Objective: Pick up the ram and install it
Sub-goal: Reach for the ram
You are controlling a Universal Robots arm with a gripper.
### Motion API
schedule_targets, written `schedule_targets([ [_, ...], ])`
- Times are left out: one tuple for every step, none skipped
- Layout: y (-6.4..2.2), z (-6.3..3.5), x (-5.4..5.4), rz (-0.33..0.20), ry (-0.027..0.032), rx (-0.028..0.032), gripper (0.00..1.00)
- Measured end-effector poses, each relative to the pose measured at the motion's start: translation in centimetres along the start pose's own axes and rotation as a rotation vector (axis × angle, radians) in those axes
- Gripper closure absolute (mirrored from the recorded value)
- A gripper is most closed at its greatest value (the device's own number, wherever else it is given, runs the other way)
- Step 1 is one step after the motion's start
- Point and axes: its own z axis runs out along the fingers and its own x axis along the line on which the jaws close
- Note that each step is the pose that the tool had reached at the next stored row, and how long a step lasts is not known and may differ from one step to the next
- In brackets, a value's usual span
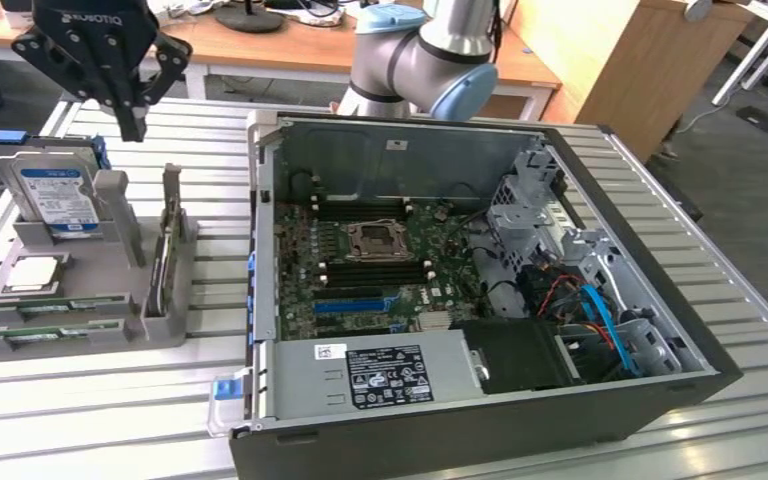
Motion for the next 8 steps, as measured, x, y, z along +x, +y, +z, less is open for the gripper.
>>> schedule_targets([
  [-0.01, -0.01, 0.4, 0.0, 0.0, 0.0, 0.89],
  [-0.02, -0.01, 0.7, 0.0, 0.0001, 0.0, 0.89],
  [-0.04, -0.02, 1.0, 0.0, 0.0001, 0.0, 0.89],
  [-0.05, -0.03, 1.3, 0.0, 0.0001, 0.0, 0.89],
  [-0.06, -0.03, 1.7, 0.0, 0.0, -0.0001, 0.89],
  [-0.07, -0.04, 2.0, 0.0, 0.0, 0.0, 0.89],
  [-0.09, -0.04, 2.3, 0.0, 0.0, 0.0, 0.89],
  [-0.09, -0.05, 2.6, 0.0, 0.0001, 0.0, 0.89],
])
